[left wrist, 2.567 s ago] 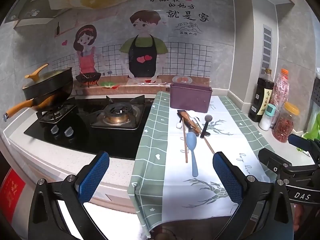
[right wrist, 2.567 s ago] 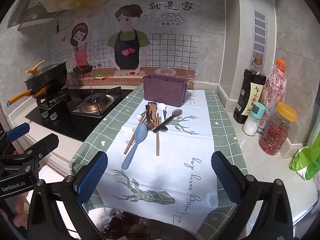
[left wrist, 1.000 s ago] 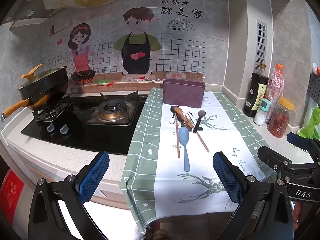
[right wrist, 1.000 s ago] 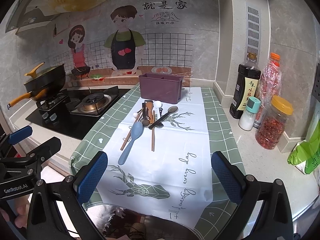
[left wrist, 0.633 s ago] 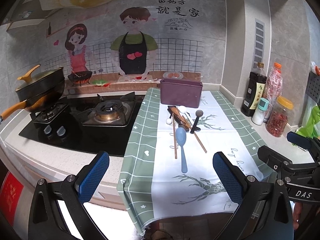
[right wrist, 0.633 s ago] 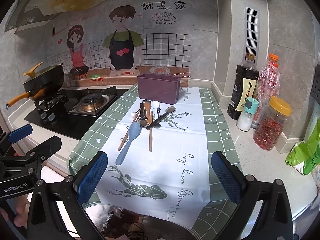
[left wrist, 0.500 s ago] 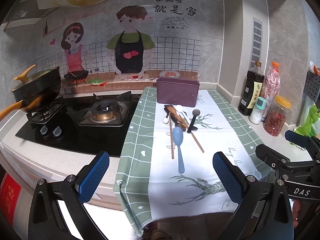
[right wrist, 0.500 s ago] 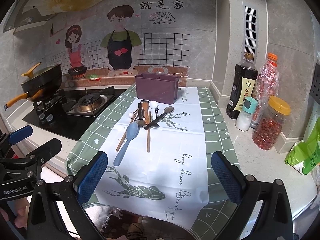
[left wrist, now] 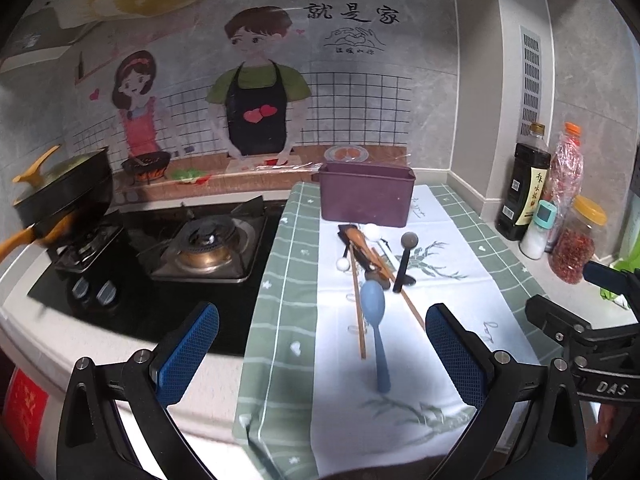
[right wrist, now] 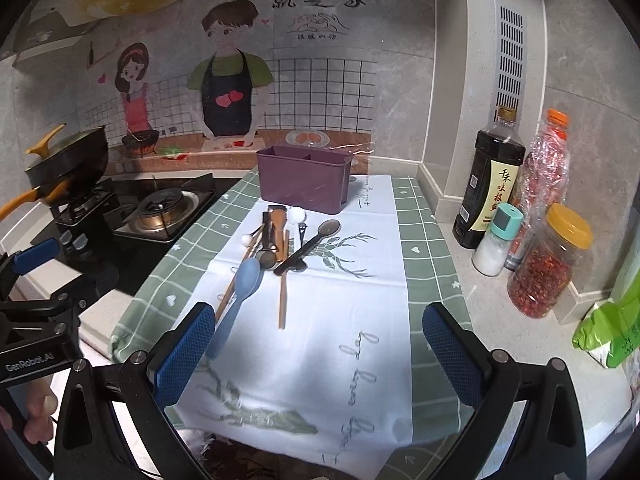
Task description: Organize utensils
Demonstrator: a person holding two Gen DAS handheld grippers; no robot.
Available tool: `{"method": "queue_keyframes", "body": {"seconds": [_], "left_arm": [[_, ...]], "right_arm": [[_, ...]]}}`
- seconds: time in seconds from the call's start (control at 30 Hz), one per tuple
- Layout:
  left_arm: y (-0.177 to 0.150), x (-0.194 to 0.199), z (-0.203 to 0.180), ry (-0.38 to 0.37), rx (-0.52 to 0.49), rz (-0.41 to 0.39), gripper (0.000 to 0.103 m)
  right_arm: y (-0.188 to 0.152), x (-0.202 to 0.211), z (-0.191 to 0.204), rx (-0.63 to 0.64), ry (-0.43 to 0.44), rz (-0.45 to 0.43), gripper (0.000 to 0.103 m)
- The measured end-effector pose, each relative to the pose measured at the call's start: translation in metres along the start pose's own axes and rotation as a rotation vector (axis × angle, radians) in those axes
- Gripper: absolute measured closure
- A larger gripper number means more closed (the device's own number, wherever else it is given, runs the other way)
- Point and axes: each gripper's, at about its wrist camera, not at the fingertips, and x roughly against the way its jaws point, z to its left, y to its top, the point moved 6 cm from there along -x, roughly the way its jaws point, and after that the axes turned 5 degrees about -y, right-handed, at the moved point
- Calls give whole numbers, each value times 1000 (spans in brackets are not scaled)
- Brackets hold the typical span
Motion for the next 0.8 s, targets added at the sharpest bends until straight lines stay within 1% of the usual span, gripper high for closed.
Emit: {"method": "queue_keyframes", "body": {"seconds": [0.13,0.2,0.27,0.43,0.5,0.53,0.57,0.63,0.7,0.77,0.8], "left_arm": [[10,-21,8,-30,-15,0,0],[15,-34,16,-38,-11,9,0],[20,-45,24,-44,0,16,0],[39,-71,52,-56,29,5,1],[44,-83,62,-60,39,7,2],[45,-90,65,-72,42,14,3],[44,-99,66,-93,46,31,7],[41,-113,63,-132,45,71,12],[33,-126,53,-191,39,116,16],[23,-136,35,-247,12,146,26],[17,-139,27,-266,-2,159,29]], "right_arm": [[13,-25,-1,-11,-8,22,0],[20,-38,-3,-38,-3,37,0],[28,-49,-6,-70,-17,53,0],[51,-73,-14,-106,-134,63,0],[58,-83,-15,-98,-151,55,0],[61,-89,-15,-90,-167,55,0],[62,-93,-15,-86,-176,60,0],[62,-103,-14,-71,-178,91,0],[58,-108,-16,-57,-197,118,0],[53,-109,-19,-39,-226,133,0],[51,-110,-20,-25,-237,139,0]]}}
